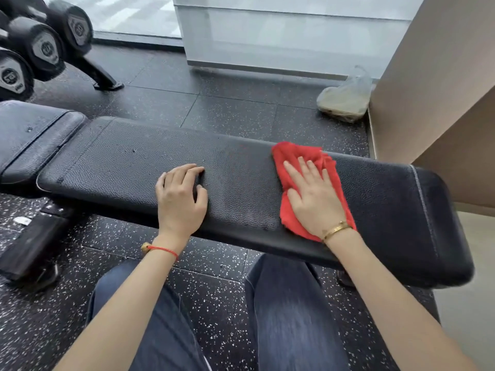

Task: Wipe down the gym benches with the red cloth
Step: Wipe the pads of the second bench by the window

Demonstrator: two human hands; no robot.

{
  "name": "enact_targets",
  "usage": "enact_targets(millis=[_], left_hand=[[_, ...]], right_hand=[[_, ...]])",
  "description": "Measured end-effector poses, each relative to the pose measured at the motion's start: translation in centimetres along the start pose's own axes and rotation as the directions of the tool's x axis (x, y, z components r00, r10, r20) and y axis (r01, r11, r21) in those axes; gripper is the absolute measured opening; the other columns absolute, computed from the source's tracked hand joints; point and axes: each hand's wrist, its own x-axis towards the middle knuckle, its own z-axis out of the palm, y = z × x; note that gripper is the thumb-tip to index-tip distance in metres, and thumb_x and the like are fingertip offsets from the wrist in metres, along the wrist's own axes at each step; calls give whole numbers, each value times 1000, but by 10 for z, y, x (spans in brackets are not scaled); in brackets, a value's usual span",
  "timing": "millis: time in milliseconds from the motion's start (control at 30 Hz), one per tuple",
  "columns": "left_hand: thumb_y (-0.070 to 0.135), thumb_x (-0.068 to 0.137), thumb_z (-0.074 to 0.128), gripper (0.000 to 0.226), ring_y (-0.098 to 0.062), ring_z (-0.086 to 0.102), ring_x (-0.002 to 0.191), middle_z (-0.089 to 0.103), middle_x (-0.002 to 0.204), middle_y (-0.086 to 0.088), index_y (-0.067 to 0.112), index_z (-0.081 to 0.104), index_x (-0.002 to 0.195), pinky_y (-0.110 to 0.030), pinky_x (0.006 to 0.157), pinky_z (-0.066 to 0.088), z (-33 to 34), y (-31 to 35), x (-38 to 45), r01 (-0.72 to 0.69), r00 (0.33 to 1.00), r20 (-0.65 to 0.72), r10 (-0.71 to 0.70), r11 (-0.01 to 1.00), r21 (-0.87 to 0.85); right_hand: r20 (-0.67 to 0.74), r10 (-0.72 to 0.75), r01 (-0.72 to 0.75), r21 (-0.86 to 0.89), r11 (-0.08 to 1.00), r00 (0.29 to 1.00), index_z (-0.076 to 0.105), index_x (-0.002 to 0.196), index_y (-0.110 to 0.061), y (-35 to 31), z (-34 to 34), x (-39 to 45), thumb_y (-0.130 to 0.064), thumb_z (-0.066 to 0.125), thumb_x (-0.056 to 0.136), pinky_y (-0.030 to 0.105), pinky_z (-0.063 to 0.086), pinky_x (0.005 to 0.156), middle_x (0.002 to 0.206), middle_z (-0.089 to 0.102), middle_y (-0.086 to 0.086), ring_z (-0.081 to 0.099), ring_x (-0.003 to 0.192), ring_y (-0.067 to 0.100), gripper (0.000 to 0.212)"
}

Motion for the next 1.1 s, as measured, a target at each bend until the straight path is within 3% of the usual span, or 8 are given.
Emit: enact_targets(millis=[133, 200, 333, 433, 600, 700, 867, 1100], left_hand=[[23, 87, 48, 38, -21, 50, 125, 60, 130, 1, 18, 61, 122, -49, 115, 28, 1, 4, 0, 16, 1000, -3, -16, 1000, 17], [25, 87, 47, 37, -22, 50, 124, 60, 130, 1, 19, 61, 122, -48, 115, 28, 2, 4, 0, 22, 1000, -1, -22, 999, 24], [25, 87, 47, 38, -22, 49, 125, 60, 130, 1, 19, 61, 122, -48, 115, 28, 0, 4, 0, 21, 1000, 5, -21, 999, 24], [24, 87, 46, 39, -21, 49, 126, 59, 131, 1, 18, 61, 123, -49, 115, 28, -2, 4, -1, 11, 1000, 14, -11, 1000, 21], [25, 88, 44, 40, -22, 49, 126, 59, 131, 0, 18, 60, 124, -49, 117, 26, 1, 3, -1, 13, 1000, 11, -14, 1000, 28], [26, 87, 46, 39, -24, 49, 123, 59, 130, -2, 17, 60, 122, -50, 116, 28, 2, 6, -1, 33, 999, 4, -33, 998, 47], [25, 86, 46, 40, -25, 49, 124, 59, 130, -2, 16, 60, 122, -50, 115, 28, 1, 6, 0, 22, 1000, 14, -23, 999, 44], [24, 88, 47, 39, -23, 49, 126, 58, 132, 0, 17, 60, 125, -47, 118, 25, -1, 1, -1, 3, 1000, 23, -3, 1000, 21]], right_hand=[[8, 310, -309, -28, 951, 951, 16, 154, -25, 22, -12, 45, -30, 34, 97, 44, -1, 121, 162, 9, 10, 7, 150, 25, 59], [8, 267, -267, -25, 963, 964, 15, 154, -24, -3, -7, 53, -30, 33, 97, 44, -2, 121, 162, 9, 11, 6, 150, 25, 60], [6, -50, 49, 41, 998, 999, 19, 153, -26, -71, 13, 18, -32, 38, 95, 41, -3, 122, 162, 10, 8, 8, 149, 23, 62], [34, -153, 152, 38, 988, 988, 17, 153, -30, -71, 12, -9, -33, 37, 95, 39, -5, 122, 162, 9, 4, 6, 150, 20, 61], [-4, -22, 22, 2, 1000, 1000, 16, 153, -30, -30, 3, -33, -33, 35, 96, 38, -5, 122, 162, 8, 3, 5, 150, 19, 61], [-25, 52, -52, 15, 999, 998, 18, 153, -26, -59, 11, -25, -33, 35, 94, 39, -6, 122, 162, 9, 8, 6, 150, 23, 62], [-26, 15, -14, 62, 998, 1000, 17, 154, -25, -120, 29, -11, -34, 33, 94, 40, -7, 122, 162, 9, 9, 3, 150, 22, 62], [-83, 5, 1, 68, 998, 997, 29, 150, -27, -58, 11, -57, -35, 32, 91, 41, 7, 122, 159, 23, 5, 16, 149, 21, 60]])
